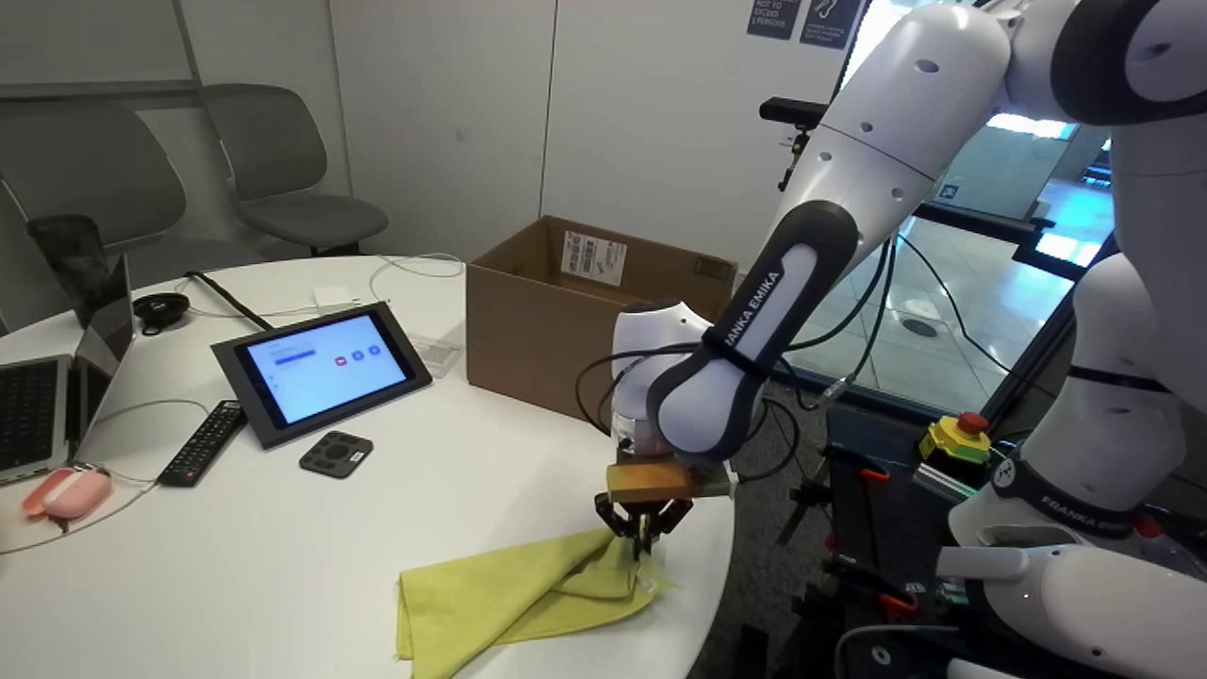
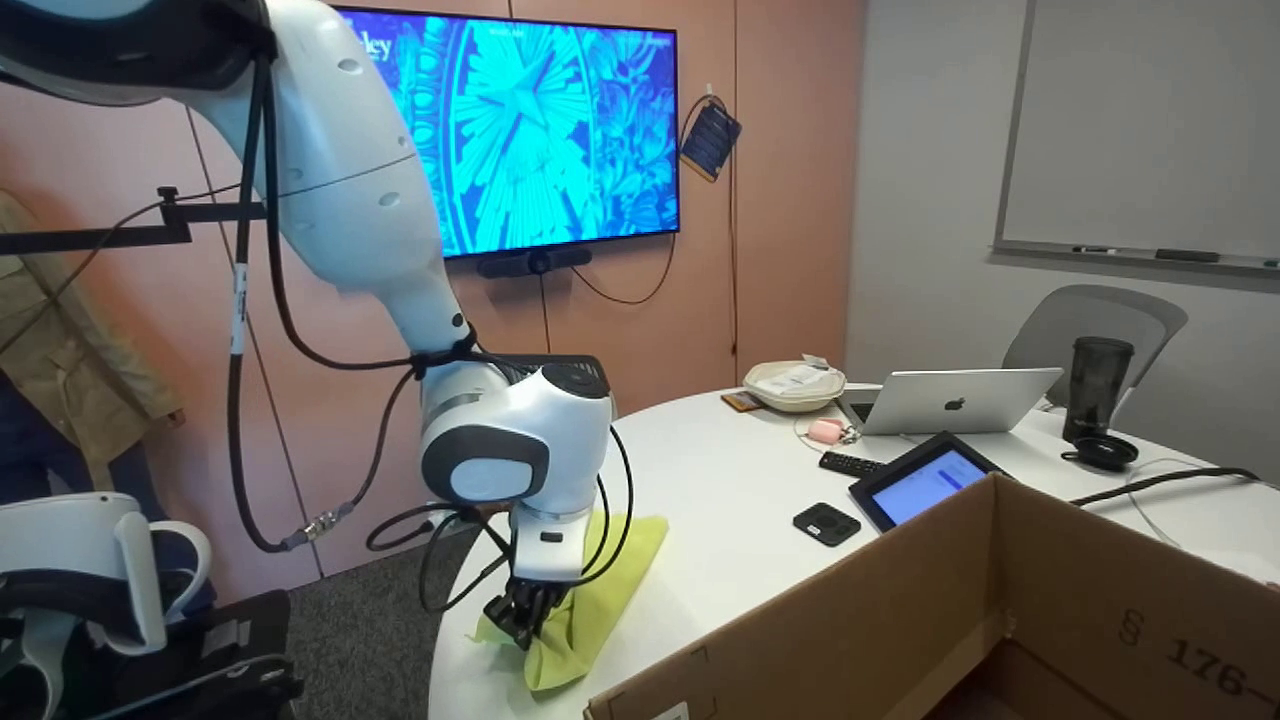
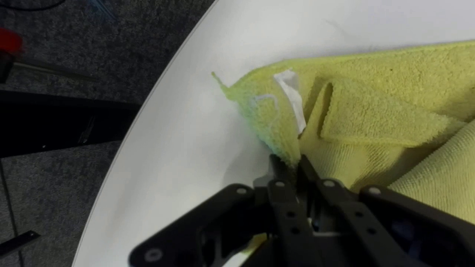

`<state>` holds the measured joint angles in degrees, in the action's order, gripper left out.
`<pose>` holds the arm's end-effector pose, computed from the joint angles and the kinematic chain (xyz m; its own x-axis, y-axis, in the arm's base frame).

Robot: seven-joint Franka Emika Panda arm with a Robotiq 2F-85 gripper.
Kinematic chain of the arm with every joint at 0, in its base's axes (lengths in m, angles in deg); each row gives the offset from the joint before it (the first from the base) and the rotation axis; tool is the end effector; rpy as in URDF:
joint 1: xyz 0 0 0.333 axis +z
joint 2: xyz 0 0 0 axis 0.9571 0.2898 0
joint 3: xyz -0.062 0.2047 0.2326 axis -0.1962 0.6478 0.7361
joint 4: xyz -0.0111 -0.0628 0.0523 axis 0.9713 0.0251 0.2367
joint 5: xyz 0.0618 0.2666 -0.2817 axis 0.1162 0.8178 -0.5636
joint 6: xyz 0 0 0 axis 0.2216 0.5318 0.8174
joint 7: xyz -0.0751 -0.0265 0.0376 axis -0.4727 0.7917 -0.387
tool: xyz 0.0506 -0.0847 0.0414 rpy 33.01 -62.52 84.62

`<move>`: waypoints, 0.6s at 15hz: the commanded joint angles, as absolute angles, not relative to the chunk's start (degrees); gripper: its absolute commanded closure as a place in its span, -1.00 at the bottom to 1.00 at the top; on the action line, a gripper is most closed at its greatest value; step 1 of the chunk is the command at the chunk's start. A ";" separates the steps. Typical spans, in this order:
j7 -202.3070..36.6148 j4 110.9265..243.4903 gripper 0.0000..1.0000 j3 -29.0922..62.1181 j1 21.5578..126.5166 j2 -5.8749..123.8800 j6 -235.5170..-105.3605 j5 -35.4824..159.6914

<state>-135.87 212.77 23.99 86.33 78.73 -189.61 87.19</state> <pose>0.4834 0.1363 0.0710 0.4429 -0.8671 -0.2280 -0.8743 -0.4740 0.1043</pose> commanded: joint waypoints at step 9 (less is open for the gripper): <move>-133.94 201.74 0.86 21.45 88.25 77.21 -189.20 77.33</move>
